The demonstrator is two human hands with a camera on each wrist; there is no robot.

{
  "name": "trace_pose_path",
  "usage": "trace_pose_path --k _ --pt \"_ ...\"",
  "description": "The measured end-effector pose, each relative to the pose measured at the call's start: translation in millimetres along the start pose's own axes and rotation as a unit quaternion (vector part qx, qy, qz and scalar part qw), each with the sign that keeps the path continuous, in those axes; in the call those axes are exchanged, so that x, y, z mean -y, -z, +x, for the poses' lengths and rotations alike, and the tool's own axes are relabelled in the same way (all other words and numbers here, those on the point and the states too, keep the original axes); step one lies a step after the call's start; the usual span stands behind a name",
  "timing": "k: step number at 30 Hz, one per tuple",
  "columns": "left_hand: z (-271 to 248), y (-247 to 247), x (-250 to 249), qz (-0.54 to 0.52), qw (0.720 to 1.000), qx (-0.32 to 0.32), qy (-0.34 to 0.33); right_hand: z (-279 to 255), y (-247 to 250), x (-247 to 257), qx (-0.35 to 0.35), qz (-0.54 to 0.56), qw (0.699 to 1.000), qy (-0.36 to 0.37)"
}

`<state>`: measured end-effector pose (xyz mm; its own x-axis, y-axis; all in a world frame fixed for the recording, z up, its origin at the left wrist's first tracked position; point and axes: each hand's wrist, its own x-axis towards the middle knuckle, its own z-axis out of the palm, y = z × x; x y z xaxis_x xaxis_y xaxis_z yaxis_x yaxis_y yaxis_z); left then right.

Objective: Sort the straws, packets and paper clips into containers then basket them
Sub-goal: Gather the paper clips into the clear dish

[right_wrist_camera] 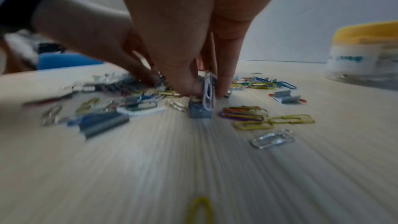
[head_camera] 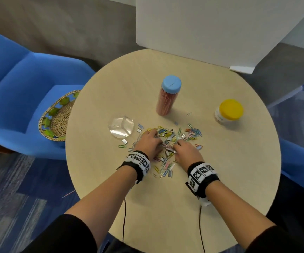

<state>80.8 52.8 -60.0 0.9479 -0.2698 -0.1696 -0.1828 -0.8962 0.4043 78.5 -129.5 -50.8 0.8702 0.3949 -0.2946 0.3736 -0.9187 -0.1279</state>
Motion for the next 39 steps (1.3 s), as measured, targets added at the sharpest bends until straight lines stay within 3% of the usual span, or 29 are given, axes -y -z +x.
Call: trace_pose_path --k 8,11,13,15,18,21,23,28,32,39 --pt "1.2 4.5 -2.1 -0.054 0.998 -0.014 0.043 6.3 5.9 -2.3 0.033 -0.017 0.999 0.013" --pt "-3.5 19.0 2.2 -0.122 0.986 -0.064 0.093 7.4 13.3 -7.6 0.037 0.034 0.998 -0.028" --pt "-7.1 32.0 10.1 -0.167 0.973 -0.108 0.114 7.6 21.2 -11.2 0.000 0.121 0.989 -0.083" --pt "-10.5 47.4 22.9 -0.201 0.961 -0.136 0.134 5.9 30.2 -15.8 -0.039 0.231 0.960 -0.152" --pt "-15.6 71.1 50.2 -0.243 0.934 -0.191 0.178 3.3 35.8 -21.6 -0.042 0.416 0.877 -0.236" --pt "-18.1 87.1 79.2 -0.277 0.908 -0.225 0.219 4.7 39.8 -16.8 -0.038 0.581 0.770 -0.261" --pt "-17.8 92.7 94.8 -0.302 0.892 -0.238 0.240 5.2 44.1 -8.5 -0.034 0.623 0.738 -0.258" --pt "-16.3 92.2 116.6 -0.336 0.872 -0.239 0.266 14.2 61.0 18.3 -0.031 0.666 0.716 -0.207" --pt "-17.6 79.9 115.4 -0.342 0.883 -0.187 0.261 38.3 79.3 50.3 -0.043 0.677 0.717 -0.158" --pt "-24.1 72.0 118.9 -0.302 0.899 -0.201 0.246 87.9 86.9 95.9 -0.072 0.670 0.725 -0.142"
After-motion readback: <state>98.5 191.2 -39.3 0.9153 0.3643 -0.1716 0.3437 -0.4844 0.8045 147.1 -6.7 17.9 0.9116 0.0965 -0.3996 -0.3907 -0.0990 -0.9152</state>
